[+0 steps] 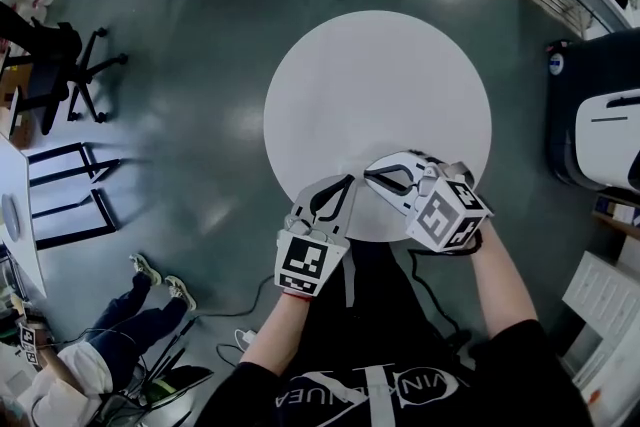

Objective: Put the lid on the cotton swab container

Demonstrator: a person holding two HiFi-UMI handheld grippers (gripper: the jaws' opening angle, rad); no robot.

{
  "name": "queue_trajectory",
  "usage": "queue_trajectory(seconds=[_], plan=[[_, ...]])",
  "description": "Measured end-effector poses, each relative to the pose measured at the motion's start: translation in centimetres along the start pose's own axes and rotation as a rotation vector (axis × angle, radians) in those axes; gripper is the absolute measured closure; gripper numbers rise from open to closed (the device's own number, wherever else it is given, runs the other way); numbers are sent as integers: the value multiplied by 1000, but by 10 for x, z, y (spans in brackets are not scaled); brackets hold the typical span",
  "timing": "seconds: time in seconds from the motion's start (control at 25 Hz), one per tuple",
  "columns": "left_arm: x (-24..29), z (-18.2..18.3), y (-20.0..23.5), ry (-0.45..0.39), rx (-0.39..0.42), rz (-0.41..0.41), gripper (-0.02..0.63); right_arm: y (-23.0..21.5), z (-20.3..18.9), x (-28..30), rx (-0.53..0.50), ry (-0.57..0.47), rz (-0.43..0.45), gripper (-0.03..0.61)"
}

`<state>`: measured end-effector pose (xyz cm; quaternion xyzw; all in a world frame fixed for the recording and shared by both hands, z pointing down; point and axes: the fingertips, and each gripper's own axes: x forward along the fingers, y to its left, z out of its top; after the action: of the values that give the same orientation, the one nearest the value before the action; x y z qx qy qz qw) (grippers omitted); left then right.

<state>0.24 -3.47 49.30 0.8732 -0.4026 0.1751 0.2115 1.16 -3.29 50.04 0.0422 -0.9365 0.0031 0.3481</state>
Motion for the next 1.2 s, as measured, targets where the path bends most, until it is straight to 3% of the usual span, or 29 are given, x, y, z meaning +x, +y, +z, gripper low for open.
queue_trajectory(seconds=[0.36,0.88,1.08,1.2], plan=[[2,1,0,-2,-6,-9,606,-2,-1,-1,41,8,-18,575],[9,-1,-6,25,105,-34,606,-1,-2,4,36,45,-20,575],[7,0,-4,26,40,-49,606,-1,2,5,18,59,-62,575],[2,3,-5,-8,-13,-65,606,0,12,0,67,-1,-131,575]])
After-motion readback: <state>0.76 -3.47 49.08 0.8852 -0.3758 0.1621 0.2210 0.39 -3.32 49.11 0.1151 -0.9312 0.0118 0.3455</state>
